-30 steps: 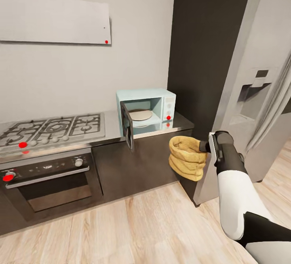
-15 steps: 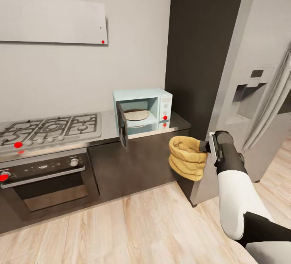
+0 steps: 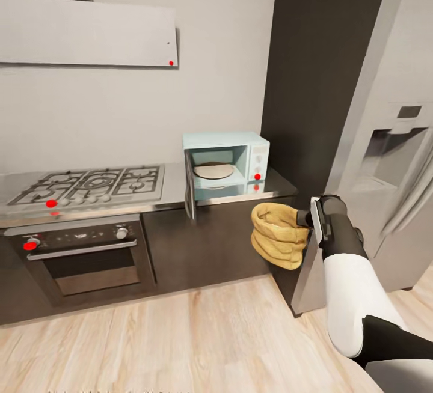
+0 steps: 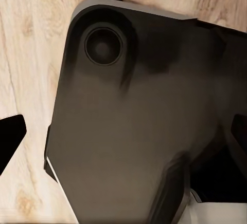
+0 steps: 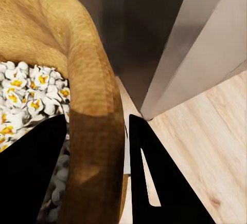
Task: In the kitchen, take the popcorn bag from the countertop, put it into the microwave, and heat it until the popcorn is cooked so the cooked popcorn ends up inside the bag.
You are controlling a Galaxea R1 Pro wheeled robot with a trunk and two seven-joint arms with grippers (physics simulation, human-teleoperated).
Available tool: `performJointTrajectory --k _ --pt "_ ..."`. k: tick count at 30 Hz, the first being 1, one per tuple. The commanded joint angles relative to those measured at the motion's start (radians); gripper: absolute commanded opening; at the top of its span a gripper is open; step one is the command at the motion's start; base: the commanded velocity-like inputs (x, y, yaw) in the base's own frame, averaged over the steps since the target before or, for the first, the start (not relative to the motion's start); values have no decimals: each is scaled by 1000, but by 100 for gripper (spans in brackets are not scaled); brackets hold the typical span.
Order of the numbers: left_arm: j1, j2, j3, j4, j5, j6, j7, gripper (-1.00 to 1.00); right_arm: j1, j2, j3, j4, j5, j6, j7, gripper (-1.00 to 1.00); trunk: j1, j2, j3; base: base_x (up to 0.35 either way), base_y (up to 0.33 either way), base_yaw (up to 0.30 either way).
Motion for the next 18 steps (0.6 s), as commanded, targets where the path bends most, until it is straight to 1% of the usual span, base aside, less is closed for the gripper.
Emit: performJointTrajectory --k 1,15,18 --pt "0 0 0 -1 4 -2 1 100 -1 1 -2 -1 -5 3 -5 -100 0 -1 -1 0 -8 269" --pt "0 0 0 -1 4 -2 1 100 -1 2 -2 -1 -5 3 -5 -100 0 -1 -1 0 -1 269" --pt "0 0 0 -1 4 -2 1 100 -1 2 -2 -1 -5 3 -5 -100 0 -1 -1 0 0 151"
